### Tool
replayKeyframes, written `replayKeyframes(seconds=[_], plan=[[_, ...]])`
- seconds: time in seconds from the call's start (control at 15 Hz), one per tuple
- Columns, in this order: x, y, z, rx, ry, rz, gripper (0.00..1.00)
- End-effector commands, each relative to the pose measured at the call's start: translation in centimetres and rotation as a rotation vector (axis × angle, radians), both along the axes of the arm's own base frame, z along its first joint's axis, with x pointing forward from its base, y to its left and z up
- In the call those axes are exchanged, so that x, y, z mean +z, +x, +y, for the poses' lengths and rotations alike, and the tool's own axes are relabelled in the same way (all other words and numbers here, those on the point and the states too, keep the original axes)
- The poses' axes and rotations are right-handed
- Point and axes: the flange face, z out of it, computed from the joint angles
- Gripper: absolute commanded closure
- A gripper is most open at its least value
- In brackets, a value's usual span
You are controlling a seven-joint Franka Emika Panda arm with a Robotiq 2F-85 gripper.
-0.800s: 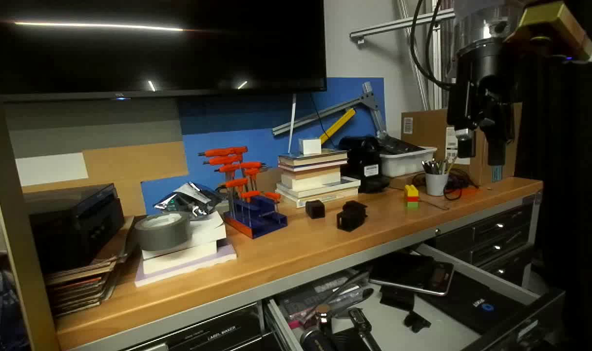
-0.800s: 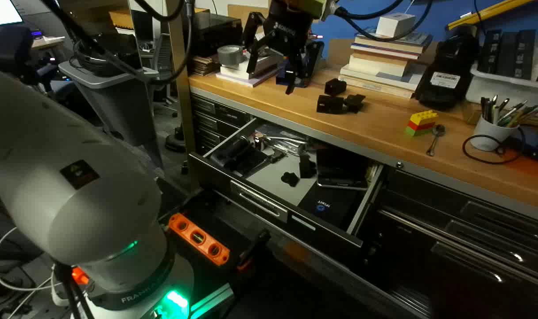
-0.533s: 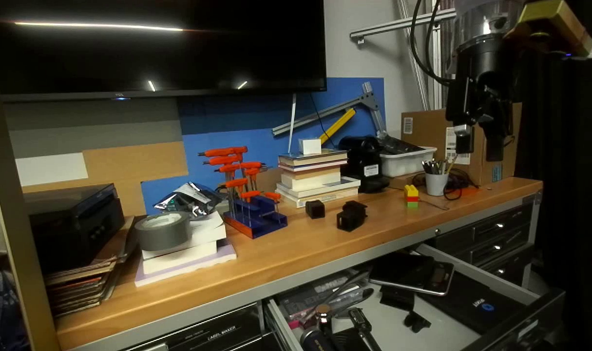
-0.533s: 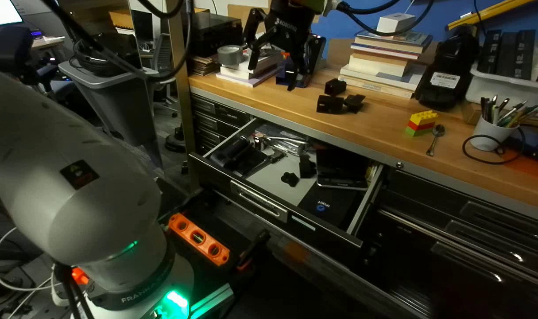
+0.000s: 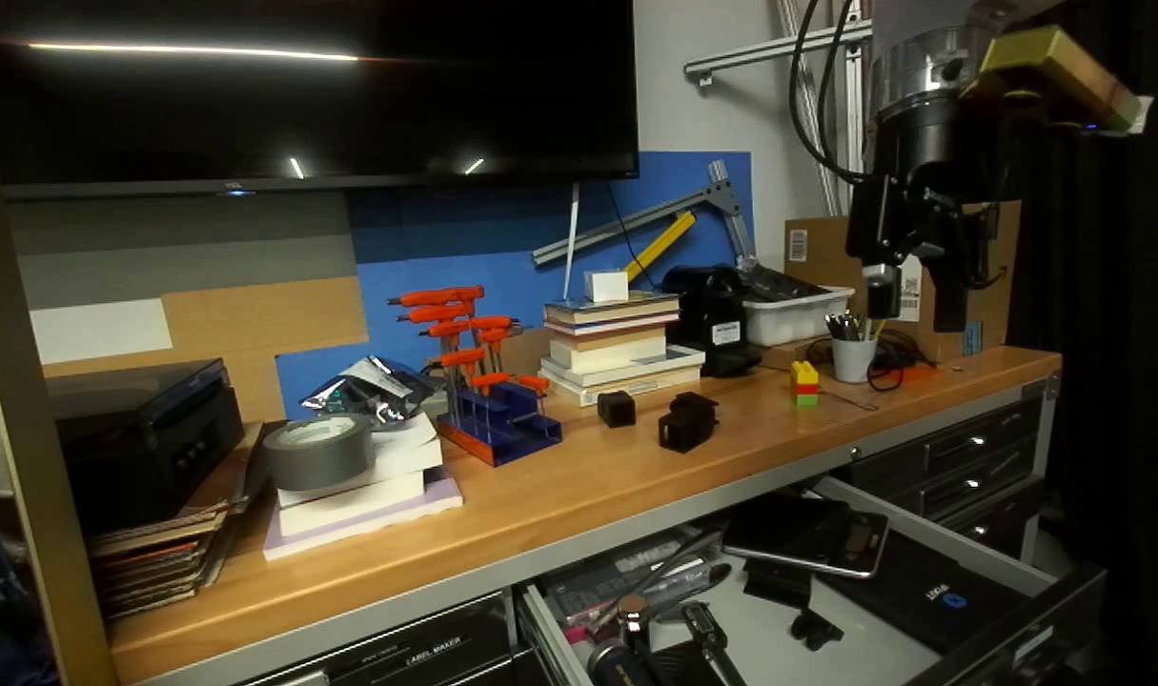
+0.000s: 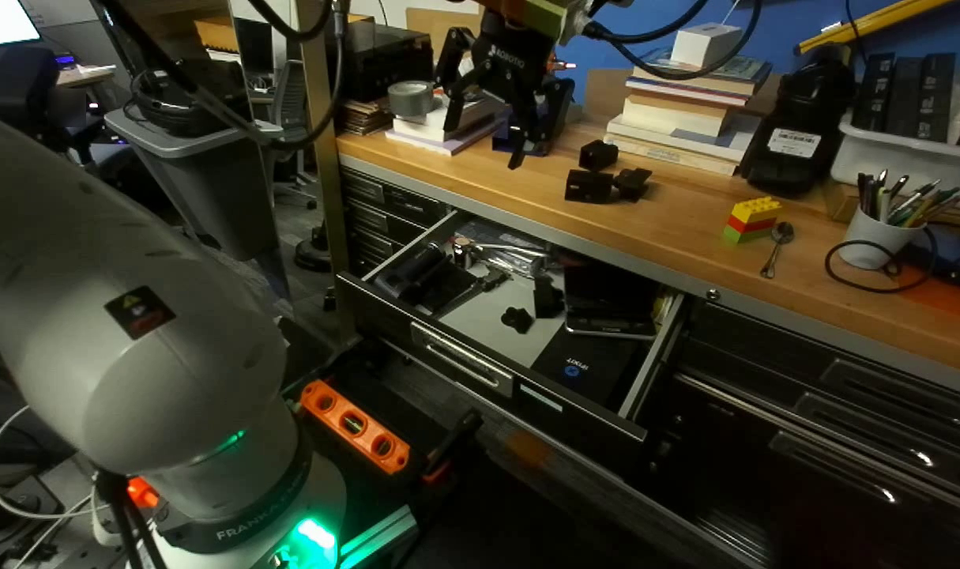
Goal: Put the black objects on the tabletop in the open drawer and then close the drawer
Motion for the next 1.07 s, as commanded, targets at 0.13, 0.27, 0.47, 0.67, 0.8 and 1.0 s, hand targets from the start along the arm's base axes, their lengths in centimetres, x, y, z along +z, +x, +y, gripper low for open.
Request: replayKeyframes(seconds=[0.13,0.27,0.47,0.67,0.8,1.0], plan=[[-2.0,5.0,4.5,-0.286,0.007,-0.021,0.00],[-3.2,7.3,6.4,-0.394,-0.001,-0.051,0.00],[-5.5,11.2,8.9,-0.548,-0.038,-0.099,0.00],[-7.6,15.1,10.0,-0.711,-0.058,-0.136,0.00],[-9.4,17.7,9.9,-0.820,-0.076,-0.156,0.00],[-12.2,21.0,8.9,-0.977,-0.123,-0.170,0.00]])
